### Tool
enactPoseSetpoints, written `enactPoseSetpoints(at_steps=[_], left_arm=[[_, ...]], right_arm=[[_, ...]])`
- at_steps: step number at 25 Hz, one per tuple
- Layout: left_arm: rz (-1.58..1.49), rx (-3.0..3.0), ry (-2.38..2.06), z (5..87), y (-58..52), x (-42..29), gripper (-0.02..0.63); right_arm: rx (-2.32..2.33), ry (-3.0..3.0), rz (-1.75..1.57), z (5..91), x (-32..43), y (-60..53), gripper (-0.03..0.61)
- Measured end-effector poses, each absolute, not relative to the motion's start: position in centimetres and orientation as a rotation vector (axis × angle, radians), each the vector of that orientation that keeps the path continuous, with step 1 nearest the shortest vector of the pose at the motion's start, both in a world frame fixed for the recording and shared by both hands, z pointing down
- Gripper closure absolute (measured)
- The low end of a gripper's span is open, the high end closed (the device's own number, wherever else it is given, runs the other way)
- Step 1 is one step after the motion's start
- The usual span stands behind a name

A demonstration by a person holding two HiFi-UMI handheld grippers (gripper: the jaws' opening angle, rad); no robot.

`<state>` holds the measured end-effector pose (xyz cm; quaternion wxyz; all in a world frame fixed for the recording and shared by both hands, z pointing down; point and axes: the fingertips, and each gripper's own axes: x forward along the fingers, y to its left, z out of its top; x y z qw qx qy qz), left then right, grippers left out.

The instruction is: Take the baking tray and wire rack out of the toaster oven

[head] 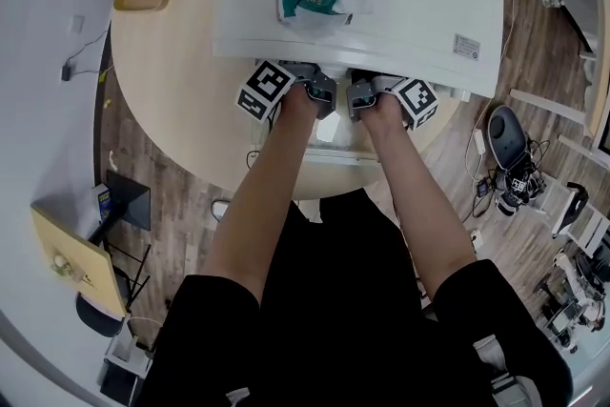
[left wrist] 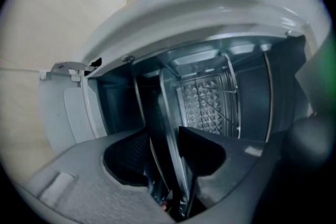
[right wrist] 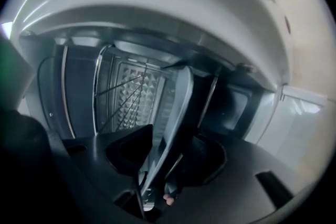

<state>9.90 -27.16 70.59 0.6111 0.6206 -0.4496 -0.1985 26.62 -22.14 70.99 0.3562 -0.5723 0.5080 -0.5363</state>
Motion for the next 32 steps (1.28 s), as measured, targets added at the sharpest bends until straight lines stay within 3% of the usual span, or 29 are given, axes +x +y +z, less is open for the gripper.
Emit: enactPoseSetpoints(at_steps=[5, 8, 11, 14, 32], left_arm=[[-0.49, 1.397, -1.037, 70.7, -27.2, 9.8, 0.446], [-0.508, 1.39, -1.031, 70.7, -27.2, 9.8, 0.449], [-0.531, 1.378, -1.004, 70.6, -27.1, 10.0, 0.454], [-0.568, 1.374, -0.964, 70.3, -27.0, 10.1, 0.499], [-0.604, 1.38, -0.944, 70.0, -23.1, 8.7, 0.537]], right_arm=[[-1.467, 1.317, -1.401, 71.3, 26.4, -22.3, 0.431], [-1.462, 1.315, -1.414, 71.4, 26.2, -22.2, 0.486], [-1.455, 1.312, -1.42, 71.4, 26.2, -22.0, 0.489], [-1.45, 1.305, -1.423, 71.6, 26.2, -21.8, 0.494], [-1.456, 1.311, -1.426, 70.9, 24.4, -17.9, 0.494]])
